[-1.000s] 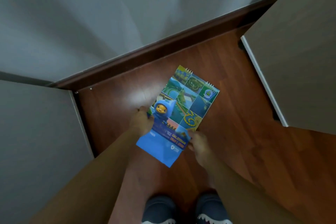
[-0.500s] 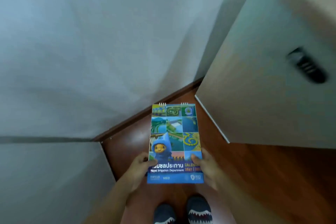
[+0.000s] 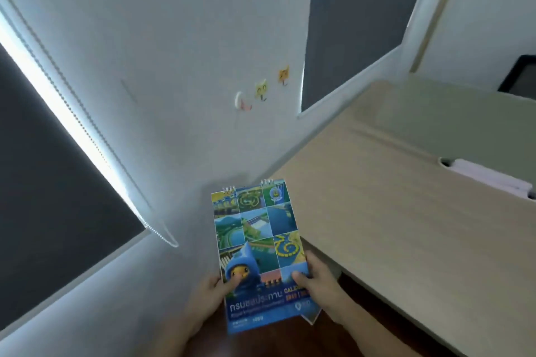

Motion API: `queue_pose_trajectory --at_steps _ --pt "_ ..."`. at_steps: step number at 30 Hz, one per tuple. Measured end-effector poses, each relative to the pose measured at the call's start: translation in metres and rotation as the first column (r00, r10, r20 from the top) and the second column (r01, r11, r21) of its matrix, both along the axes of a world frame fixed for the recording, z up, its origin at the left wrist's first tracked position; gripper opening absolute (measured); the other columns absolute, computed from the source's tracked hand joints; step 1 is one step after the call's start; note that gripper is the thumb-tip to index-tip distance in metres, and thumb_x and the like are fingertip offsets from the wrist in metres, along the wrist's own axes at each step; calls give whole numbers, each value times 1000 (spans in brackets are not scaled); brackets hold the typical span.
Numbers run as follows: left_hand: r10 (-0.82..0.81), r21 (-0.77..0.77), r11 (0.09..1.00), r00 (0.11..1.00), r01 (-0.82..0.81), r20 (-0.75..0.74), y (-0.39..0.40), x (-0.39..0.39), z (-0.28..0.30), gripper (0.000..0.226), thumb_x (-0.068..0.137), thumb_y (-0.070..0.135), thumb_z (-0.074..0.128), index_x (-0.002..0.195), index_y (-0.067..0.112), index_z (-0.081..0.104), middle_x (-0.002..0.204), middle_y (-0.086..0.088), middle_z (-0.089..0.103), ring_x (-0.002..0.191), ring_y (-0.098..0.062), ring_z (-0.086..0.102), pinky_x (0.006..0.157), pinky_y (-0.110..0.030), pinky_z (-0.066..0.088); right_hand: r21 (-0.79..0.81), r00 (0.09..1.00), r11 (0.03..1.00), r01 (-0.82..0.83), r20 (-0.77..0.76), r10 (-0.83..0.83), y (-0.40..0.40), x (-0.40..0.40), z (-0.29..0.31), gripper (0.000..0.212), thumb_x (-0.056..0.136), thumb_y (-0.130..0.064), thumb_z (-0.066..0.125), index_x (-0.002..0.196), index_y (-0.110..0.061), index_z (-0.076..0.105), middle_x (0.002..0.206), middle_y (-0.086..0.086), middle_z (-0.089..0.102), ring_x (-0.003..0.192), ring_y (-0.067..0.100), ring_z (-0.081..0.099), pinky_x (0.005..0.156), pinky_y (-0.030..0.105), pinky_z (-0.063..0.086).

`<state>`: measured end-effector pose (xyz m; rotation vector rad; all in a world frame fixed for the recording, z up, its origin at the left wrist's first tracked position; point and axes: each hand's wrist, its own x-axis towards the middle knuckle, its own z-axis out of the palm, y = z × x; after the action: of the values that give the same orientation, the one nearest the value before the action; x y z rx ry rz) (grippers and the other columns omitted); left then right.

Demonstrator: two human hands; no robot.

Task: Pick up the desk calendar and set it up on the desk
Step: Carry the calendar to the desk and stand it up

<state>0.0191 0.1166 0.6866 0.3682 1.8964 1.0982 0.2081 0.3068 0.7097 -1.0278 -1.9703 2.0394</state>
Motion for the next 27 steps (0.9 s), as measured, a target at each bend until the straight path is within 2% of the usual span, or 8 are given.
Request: queue_pose_trajectory --at_steps 2,4,6,9,12,14,19,27 --pt "-96 45 994 988 102 -119 45 24 54 30 79 34 72 94 8 74 98 -14 77 96 -26 71 82 -30 54 97 997 994 57 -54 -52 28 31 28 32 84 -9 61 110 -28 57 102 4 71 93 14 67 87 39 51" --pt "-216 91 968 960 234 -176 95 41 86 23 84 23 67 98 5 72 99 -15 76 88 -18 72 73 -21 54 135 988 981 141 -87 -130 60 64 48 34 81 -7 62 110 -25 57 106 10 71 95 23 68 86 42 53" --pt "-351 120 913 899 391 -262 152 69 107 28 86 26 65 109 11 68 107 -9 75 94 -12 70 82 -23 55 193 968 950 245 -98 -229 97 108 63 33 84 -2 61 109 -24 56 101 9 71 90 27 68 81 43 56" --pt "-446 97 858 824 505 -349 236 123 114 39 86 32 64 121 16 60 121 -3 66 113 -18 61 100 -37 47 298 924 877 378 -64 -377 150 175 77 33 84 1 59 106 -23 54 101 10 69 93 27 68 85 50 56" --pt "-527 73 802 759 594 -383 317 192 111 33 90 24 59 121 12 58 123 -10 65 110 -22 60 93 -32 46 404 849 772 490 -19 -528 199 241 82 37 81 2 60 108 -21 53 101 2 70 94 21 66 85 46 55" --pt "-545 48 790 735 611 -404 354 227 106 34 91 20 57 123 7 56 124 -13 64 108 -22 59 85 -25 43 472 778 686 554 -2 -628 217 266 85 36 79 5 60 107 -16 53 92 -1 68 89 22 64 82 42 53" --pt "-569 -70 792 691 607 -445 421 308 83 38 90 22 57 125 10 54 126 -13 64 116 -30 59 95 -34 45 476 572 543 692 97 -814 254 325 66 34 82 8 51 111 -8 53 85 6 61 78 26 56 67 31 41" --pt "-567 -170 809 670 563 -479 454 338 47 27 92 19 52 116 7 58 115 -16 68 105 -32 62 77 -29 42 460 463 513 725 226 -857 266 350 34 35 79 7 52 108 -9 64 93 16 72 86 34 64 68 30 45"
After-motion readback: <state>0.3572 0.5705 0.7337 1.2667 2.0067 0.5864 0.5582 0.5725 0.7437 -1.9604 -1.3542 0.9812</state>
